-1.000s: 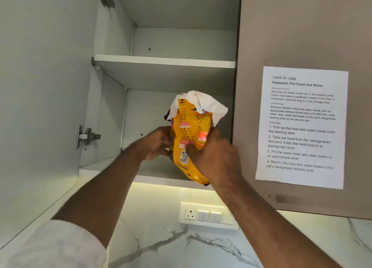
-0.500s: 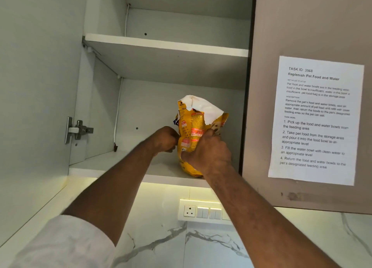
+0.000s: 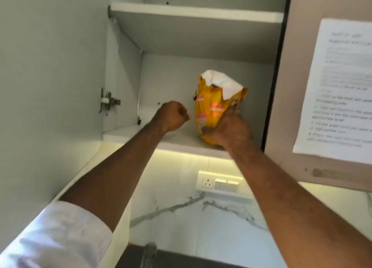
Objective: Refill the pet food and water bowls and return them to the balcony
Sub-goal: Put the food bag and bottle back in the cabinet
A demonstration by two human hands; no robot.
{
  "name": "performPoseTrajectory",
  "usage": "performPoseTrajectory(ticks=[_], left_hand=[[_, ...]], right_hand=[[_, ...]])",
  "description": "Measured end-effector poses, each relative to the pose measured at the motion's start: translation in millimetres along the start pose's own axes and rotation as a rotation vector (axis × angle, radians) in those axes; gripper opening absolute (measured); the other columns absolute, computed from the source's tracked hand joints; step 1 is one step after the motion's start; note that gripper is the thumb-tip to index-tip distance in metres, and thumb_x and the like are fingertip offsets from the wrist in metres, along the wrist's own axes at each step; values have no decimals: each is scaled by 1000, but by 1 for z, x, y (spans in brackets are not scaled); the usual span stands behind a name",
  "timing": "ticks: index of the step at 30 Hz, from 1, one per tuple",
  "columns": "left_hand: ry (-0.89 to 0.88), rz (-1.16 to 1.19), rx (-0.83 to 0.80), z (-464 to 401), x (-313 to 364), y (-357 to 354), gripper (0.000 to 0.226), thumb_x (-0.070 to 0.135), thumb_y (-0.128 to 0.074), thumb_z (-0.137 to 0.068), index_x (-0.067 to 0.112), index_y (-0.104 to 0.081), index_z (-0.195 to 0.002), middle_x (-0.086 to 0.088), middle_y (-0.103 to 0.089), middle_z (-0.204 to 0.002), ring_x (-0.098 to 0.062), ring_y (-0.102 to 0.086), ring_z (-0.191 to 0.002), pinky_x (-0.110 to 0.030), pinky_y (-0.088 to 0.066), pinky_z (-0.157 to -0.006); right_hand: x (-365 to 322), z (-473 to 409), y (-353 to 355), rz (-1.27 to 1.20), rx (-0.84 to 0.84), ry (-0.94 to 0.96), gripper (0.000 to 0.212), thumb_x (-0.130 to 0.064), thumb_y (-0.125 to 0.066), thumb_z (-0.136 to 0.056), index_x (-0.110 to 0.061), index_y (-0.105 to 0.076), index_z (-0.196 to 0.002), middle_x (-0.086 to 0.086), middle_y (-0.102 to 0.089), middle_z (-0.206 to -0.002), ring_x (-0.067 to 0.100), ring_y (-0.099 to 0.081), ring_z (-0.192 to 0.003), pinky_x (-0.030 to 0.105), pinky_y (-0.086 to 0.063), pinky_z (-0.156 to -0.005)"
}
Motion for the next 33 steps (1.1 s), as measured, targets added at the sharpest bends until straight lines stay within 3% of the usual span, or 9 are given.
performPoseTrajectory(ticks=[3,7,10,16,20,27,33], left_hand=[[-140,153,225,42,12,28,22,28,-75,-91,14,-78,-107,0,-79,-105,-15,-71,-96,-32,-56,-91],[-231,265,459,126,12,55,24,28,-68,-95,18,-73,-116,6,-75,-114,-11,-68,-102,-20,-52,-79],[-164,303,522,188,-8,57,24,23,-66,-96,20,-70,-119,7,-73,-118,-10,-69,-100,-21,-54,-76],[244,315,350,293,-105,-8,31,25,-68,-99,20,-66,-129,12,-71,-121,-6,-68,-101,-17,-53,-77],[502,320,208,356,-172,-53,41,34,-68,-98,26,-60,-137,13,-66,-130,-6,-63,-115,-30,-56,-94],[738,361,9,420,-239,-114,56,28,-72,-96,26,-51,-148,12,-54,-147,-8,-52,-132,-37,-45,-114],[837,404,-66,440,-281,-155,61,22,-72,-96,26,-47,-151,10,-51,-152,-6,-47,-136,-36,-39,-119]], right_hand=[[2,27,8,-62,55,73,107,-63,-81,-71,-13,-36,-153,21,-61,-136,43,-64,-118,47,-56,-95],[-12,104,28,-202,265,369,81,-53,-70,-84,-4,-47,-145,25,-60,-133,48,-58,-119,49,-50,-94],[-12,162,4,-424,176,439,72,-47,-72,-91,-7,-50,-147,17,-59,-141,37,-57,-126,45,-49,-103],[20,232,-131,-555,-264,244,77,-53,-79,-85,-21,-45,-147,1,-60,-140,22,-60,-126,39,-54,-100],[50,276,-218,-556,-494,59,88,-57,-78,-85,-23,-36,-154,1,-51,-153,20,-53,-137,39,-49,-111],[81,337,-332,-540,-706,-140,106,-57,-87,-75,-20,-33,-158,4,-44,-160,23,-48,-144,46,-47,-115],[78,354,-401,-510,-792,-222,115,-54,-91,-70,-17,-29,-160,6,-39,-162,25,-46,-145,47,-45,-115]])
Point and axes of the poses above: each hand's wrist, its own z-axis away from the middle knuckle, its own y-axis out of the back of the hand, x = y × z, the point moved 10 cm from there along -z, towards the middle knuckle
